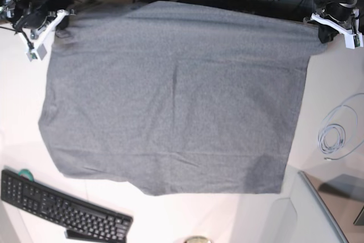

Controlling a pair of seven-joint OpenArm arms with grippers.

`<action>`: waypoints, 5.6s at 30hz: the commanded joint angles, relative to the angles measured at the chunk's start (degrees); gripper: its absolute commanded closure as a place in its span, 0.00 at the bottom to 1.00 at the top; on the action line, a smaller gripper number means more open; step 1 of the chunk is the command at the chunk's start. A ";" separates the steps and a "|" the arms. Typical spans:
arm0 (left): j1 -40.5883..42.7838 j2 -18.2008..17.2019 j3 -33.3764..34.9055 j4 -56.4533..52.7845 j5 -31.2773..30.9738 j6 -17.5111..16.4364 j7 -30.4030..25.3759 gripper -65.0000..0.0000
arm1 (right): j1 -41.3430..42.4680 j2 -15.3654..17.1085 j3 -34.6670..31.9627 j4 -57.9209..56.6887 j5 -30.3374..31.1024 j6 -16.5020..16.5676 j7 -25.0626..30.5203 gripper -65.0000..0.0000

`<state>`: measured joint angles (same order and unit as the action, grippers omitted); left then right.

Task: Layout the t-shirt on the table in an organized manner, then fold the t-shirt properly
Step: 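Lift the shirt edge with both grippers and pull it taut, then fold the held edge over the shirt with both grippers, then release the edge and move the right gripper along the shirt side, then grasp the shirt side with the right gripper and tug it outward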

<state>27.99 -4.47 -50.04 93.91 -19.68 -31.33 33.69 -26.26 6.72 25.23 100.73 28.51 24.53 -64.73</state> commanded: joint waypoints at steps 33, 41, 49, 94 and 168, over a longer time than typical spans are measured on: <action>-19.42 -0.85 7.01 -2.96 10.50 0.87 11.10 1.00 | 19.45 3.78 0.04 -10.49 0.37 -0.14 -6.17 1.00; -22.41 -0.94 7.01 -10.26 10.50 0.87 8.11 1.00 | 23.32 5.28 -0.05 -15.76 0.37 -0.14 -3.71 1.00; -22.67 -1.02 6.92 -12.46 10.50 1.13 7.32 1.00 | 26.92 5.28 -0.05 -17.96 0.37 -0.14 -2.74 1.00; -21.88 -0.15 6.74 -6.39 9.88 5.00 2.75 0.12 | 6.96 3.96 0.48 -0.64 0.37 -0.14 8.69 0.51; -16.16 -0.94 -13.48 -11.05 10.50 -8.67 2.75 0.12 | 41.95 2.82 -14.11 -33.61 0.37 -0.14 11.94 1.00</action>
<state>11.77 -4.29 -63.33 81.93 -8.38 -39.53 37.52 14.11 9.08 10.92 66.30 28.10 24.45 -53.78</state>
